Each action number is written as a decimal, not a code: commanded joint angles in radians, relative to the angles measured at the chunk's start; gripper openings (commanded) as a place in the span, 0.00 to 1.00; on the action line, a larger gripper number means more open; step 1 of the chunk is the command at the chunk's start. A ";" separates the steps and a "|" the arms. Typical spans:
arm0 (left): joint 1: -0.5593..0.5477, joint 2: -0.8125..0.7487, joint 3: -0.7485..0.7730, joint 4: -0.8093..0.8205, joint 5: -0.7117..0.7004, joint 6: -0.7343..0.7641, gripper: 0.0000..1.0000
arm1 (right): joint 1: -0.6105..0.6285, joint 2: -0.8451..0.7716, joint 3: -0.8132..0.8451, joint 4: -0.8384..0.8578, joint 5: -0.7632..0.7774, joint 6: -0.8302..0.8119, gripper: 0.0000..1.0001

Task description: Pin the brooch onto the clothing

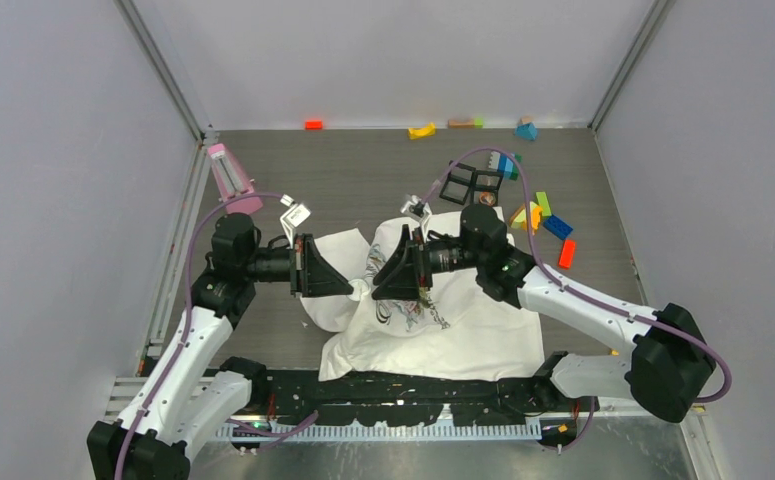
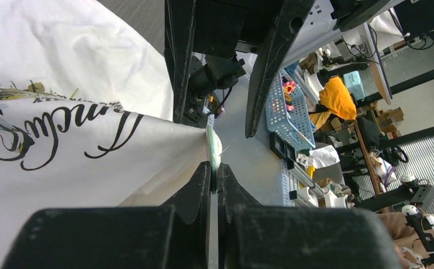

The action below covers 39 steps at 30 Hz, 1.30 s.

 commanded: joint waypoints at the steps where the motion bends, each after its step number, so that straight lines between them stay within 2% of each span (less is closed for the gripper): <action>1: 0.003 -0.019 0.002 0.071 0.052 -0.022 0.00 | 0.022 0.014 0.034 0.115 -0.017 0.036 0.57; 9: 0.003 -0.018 0.002 0.075 0.052 -0.028 0.00 | 0.045 0.021 0.037 0.124 -0.018 0.039 0.52; 13: 0.003 -0.015 0.000 0.079 0.053 -0.028 0.00 | 0.056 0.038 0.039 0.125 -0.014 0.041 0.46; 24: 0.002 -0.016 -0.001 0.080 0.056 -0.031 0.00 | 0.069 0.064 0.047 0.145 0.001 0.064 0.44; 39: 0.001 -0.021 -0.004 0.083 0.056 -0.031 0.00 | 0.074 0.079 0.044 0.229 0.046 0.123 0.31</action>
